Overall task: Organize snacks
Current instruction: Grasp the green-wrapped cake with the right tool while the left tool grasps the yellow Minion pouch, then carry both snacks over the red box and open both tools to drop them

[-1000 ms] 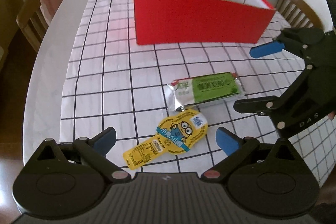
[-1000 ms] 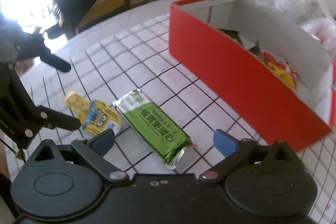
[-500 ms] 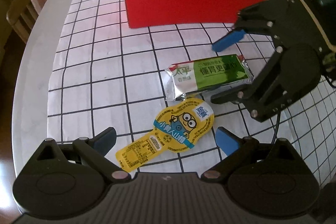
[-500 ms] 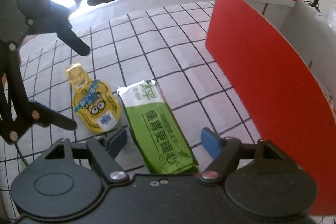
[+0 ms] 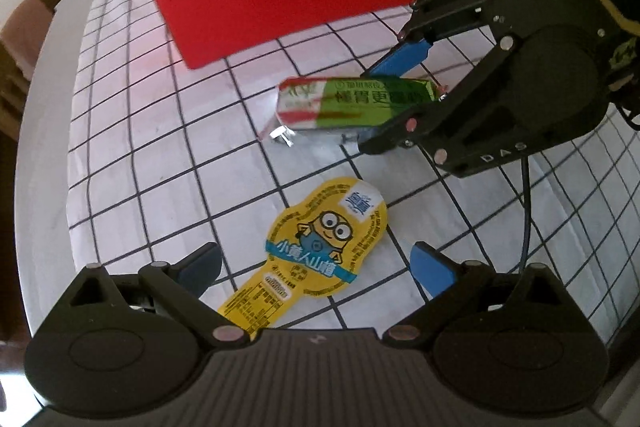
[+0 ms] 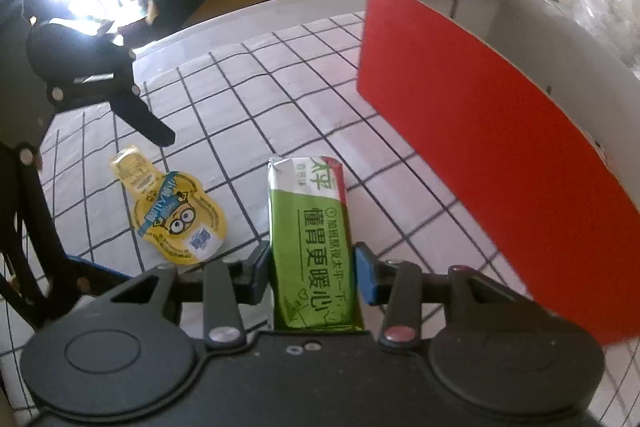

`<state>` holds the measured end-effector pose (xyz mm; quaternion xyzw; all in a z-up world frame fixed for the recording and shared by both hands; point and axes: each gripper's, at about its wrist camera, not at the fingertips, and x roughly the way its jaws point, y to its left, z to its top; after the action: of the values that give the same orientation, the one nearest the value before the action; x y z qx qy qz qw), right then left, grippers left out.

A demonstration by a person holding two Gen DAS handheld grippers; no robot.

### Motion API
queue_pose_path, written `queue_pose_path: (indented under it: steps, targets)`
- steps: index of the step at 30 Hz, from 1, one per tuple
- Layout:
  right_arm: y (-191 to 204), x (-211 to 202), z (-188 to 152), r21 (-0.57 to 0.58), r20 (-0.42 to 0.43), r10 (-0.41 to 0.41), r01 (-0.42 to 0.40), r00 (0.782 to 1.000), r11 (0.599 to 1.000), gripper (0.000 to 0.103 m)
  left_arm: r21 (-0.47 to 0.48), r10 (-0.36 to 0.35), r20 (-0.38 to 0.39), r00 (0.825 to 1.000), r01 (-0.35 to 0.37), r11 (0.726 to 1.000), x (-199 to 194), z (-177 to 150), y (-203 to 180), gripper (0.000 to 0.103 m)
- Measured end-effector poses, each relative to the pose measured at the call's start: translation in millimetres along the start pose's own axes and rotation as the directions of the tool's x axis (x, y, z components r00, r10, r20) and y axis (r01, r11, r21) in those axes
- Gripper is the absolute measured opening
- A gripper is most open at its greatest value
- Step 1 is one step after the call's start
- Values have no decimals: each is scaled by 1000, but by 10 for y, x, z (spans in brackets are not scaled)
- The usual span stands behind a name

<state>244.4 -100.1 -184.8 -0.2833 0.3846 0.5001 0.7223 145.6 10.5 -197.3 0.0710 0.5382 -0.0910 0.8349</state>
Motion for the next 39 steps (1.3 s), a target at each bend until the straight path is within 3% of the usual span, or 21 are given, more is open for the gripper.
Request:
queue_pose_path:
  steps: [12,19,23,30,35,39]
  targets:
    - [146,-116,-205,165,-3,-109,108,994,980,42,-63,-26,-13,1000,26,998,102,39,101,98]
    - [233,-139,-237,263,-18,-183,181,983,948,42,-128,-1,12,1000,3,992,-6,30,97,67]
    - [278,-139,-235,291,-34,-209,210,977,933,41,-166,13,10,1000,-11,986,-31,14,83,67]
    - [255,-184,-250,357,-64,-255,261,965,897,41,-291,40,0,999,-38,956,-56,-1,158,67]
    - [308,-264,-262,370,-67,-275,280,959,886,41,-410,11,1,1000,-10,912,-79,-7,252,67]
    - [349,-354,-254,382,-65,-292,294,954,876,41,-449,-4,-7,1000,1,894,-89,-28,290,66]
